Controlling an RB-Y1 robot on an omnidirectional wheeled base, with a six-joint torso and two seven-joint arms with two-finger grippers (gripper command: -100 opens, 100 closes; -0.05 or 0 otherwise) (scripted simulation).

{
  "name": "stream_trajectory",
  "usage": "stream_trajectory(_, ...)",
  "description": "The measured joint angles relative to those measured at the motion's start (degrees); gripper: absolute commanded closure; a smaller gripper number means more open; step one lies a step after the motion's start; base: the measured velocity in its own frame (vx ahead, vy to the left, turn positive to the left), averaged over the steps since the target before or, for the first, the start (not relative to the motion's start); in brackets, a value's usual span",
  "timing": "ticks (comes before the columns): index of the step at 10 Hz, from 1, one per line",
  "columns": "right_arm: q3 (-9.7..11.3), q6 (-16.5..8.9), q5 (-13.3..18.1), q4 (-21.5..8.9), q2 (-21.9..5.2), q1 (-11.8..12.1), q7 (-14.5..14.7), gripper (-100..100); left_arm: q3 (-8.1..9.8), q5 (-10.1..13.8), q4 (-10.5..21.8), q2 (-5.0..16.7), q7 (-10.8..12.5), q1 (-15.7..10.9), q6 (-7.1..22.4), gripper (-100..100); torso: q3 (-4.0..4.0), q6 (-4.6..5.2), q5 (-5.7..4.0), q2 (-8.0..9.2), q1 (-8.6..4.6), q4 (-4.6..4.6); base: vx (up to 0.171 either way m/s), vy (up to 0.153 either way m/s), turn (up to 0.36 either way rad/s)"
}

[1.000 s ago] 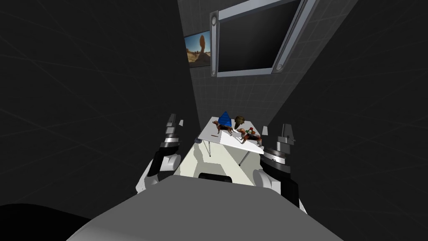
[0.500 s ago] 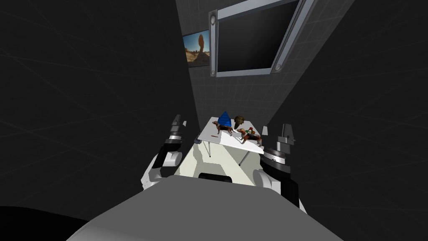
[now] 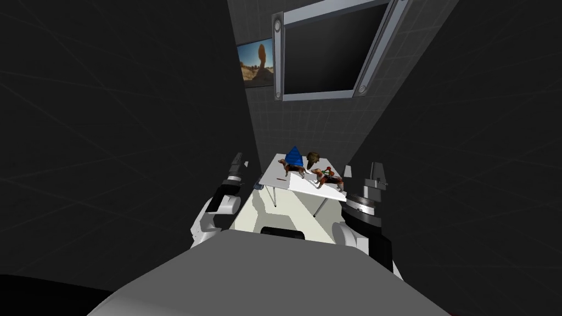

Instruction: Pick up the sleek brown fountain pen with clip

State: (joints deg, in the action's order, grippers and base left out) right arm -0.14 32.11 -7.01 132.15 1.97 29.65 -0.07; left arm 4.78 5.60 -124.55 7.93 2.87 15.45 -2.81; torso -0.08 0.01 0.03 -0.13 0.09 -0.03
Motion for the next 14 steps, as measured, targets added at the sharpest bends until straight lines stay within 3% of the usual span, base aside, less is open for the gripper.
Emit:
stream_trajectory(2,0.0,0.0,0.0,0.0,0.0,0.0,0.0,0,0.21,0.1,2.5,0.3,1.1,-2.3,2.9,-100,0.0,0.0,0.0,0.0,0.02,0.0,0.023,0.03,-0.062)
stream_trajectory(7,0.0,0.0,0.0,0.0,0.0,0.0,0.0,0,0.53,0.6,4.9,0.8,3.1,-4.4,9.7,-100,0.04,-0.03,-0.01,0.07,-0.06,0.02,0.013,0.014,-0.043)
stream_trajectory(14,0.0,0.0,0.0,0.0,0.0,0.0,0.0,0,0.85,1.4,10.9,1.3,6.4,-10.0,21.4,-100,0.03,-0.03,-0.02,0.05,-0.07,0.01,0.021,0.019,-0.059)
